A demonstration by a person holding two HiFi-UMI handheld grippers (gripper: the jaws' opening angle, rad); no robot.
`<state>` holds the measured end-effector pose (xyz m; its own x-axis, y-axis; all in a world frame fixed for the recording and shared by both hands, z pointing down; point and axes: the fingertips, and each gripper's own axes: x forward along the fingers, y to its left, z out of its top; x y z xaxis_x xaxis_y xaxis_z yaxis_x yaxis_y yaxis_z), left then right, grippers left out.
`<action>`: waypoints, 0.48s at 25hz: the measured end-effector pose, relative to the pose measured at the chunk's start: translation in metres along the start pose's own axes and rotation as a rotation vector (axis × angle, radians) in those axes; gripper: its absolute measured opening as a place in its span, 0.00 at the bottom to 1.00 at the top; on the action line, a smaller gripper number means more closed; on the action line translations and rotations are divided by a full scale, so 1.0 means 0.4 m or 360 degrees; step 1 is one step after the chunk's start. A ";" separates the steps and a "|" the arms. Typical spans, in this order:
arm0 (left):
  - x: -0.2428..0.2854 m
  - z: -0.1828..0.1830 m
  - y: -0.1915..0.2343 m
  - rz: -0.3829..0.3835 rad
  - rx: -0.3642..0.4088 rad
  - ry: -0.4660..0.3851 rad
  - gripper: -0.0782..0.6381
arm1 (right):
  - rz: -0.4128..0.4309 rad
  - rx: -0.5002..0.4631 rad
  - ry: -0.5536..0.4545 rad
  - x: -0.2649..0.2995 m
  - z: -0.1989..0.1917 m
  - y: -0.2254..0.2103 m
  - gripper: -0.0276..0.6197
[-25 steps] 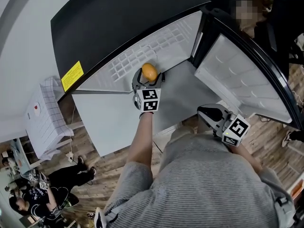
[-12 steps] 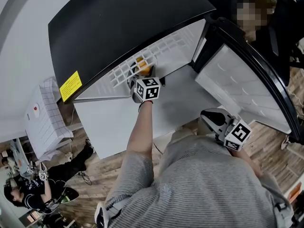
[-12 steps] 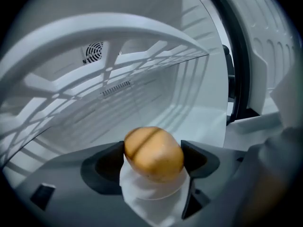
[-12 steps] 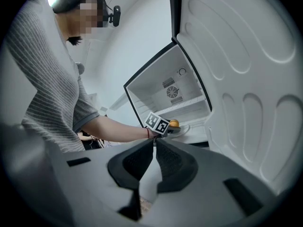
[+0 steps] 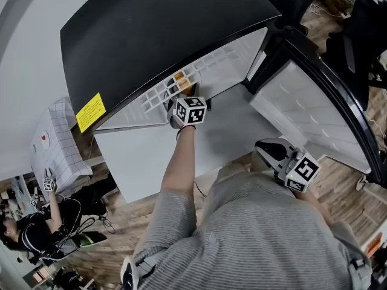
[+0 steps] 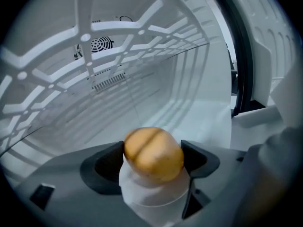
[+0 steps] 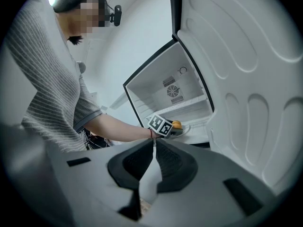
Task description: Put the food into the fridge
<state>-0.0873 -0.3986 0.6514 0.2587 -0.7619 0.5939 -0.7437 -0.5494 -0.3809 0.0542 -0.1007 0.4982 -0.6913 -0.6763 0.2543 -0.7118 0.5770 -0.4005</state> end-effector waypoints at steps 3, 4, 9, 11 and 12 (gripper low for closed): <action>0.000 -0.008 0.002 0.0012 0.0004 -0.0005 0.65 | 0.0008 -0.0013 0.0003 0.005 0.003 0.004 0.06; 0.000 -0.010 0.003 0.0011 0.0007 -0.0006 0.65 | 0.0010 -0.0017 0.0003 0.006 0.003 0.006 0.06; -0.009 0.006 0.009 -0.0005 0.0041 -0.0060 0.65 | 0.0010 -0.0023 0.0007 0.008 0.000 0.009 0.06; -0.017 0.016 0.009 -0.0008 0.0030 -0.0089 0.66 | 0.0014 -0.0025 0.0006 0.009 0.001 0.012 0.06; -0.022 0.020 0.010 -0.0008 0.0024 -0.0101 0.66 | 0.0016 -0.0026 0.0007 0.009 0.001 0.013 0.06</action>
<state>-0.0876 -0.3969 0.6391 0.3016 -0.7790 0.5497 -0.7329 -0.5582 -0.3890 0.0478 -0.1003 0.4968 -0.6991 -0.6684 0.2540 -0.7065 0.5912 -0.3889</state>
